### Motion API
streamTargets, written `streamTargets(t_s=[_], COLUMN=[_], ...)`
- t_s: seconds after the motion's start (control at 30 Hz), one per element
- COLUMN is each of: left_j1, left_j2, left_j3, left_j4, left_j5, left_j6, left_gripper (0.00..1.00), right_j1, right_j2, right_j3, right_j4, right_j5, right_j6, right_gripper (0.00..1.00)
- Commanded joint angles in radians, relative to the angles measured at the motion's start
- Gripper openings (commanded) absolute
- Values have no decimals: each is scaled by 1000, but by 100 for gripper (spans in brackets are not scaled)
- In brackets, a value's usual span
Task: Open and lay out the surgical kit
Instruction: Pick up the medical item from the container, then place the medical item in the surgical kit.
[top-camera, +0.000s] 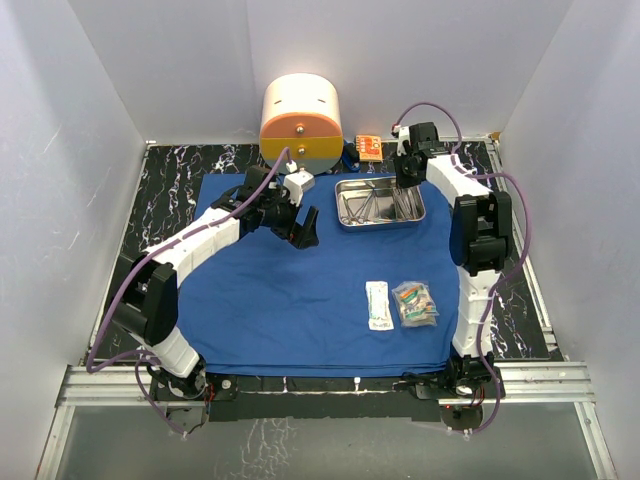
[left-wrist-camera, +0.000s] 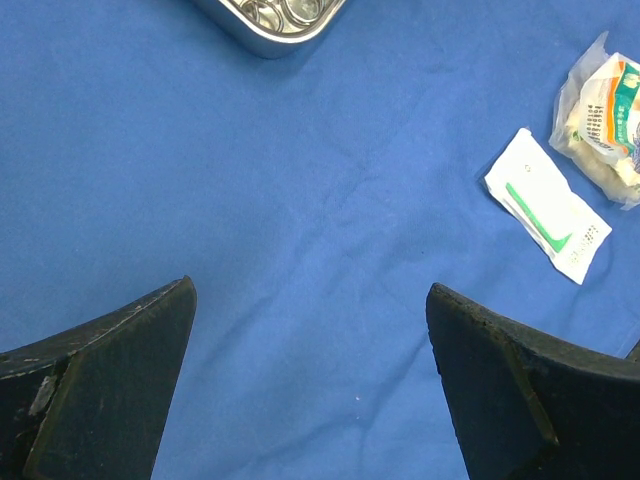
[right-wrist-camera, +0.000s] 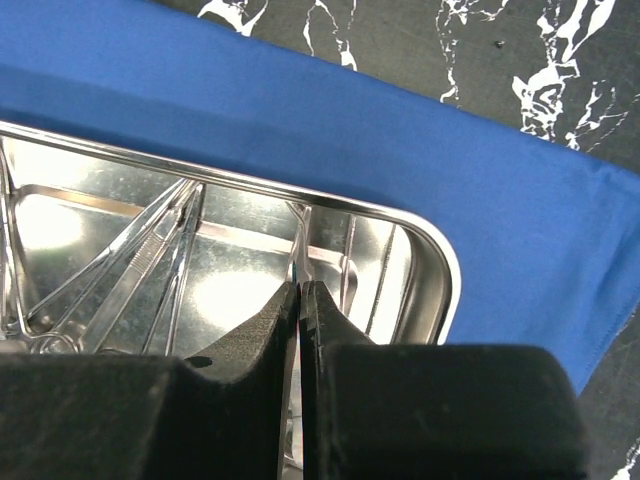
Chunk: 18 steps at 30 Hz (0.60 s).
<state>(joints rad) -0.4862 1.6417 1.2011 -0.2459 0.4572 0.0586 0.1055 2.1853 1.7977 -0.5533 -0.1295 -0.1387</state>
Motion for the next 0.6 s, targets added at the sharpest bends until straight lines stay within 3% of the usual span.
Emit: streamTargets(t_s=[0.0, 0.33, 0.57], left_j1=[6, 14, 28], left_j2=[-56, -46, -2], left_j3=[-12, -9, 65], left_j4=[7, 14, -17], left_j5=[25, -16, -37], left_j6=[-2, -40, -46], left_gripper=[98, 99, 98], right_j1=[-17, -80, -99], right_j2=[-45, -74, -208], right_j3=[54, 67, -37], right_j4=[14, 55, 215], right_j5=[-87, -320, -568], right_j6=[42, 142, 275], right_gripper=[5, 0, 0])
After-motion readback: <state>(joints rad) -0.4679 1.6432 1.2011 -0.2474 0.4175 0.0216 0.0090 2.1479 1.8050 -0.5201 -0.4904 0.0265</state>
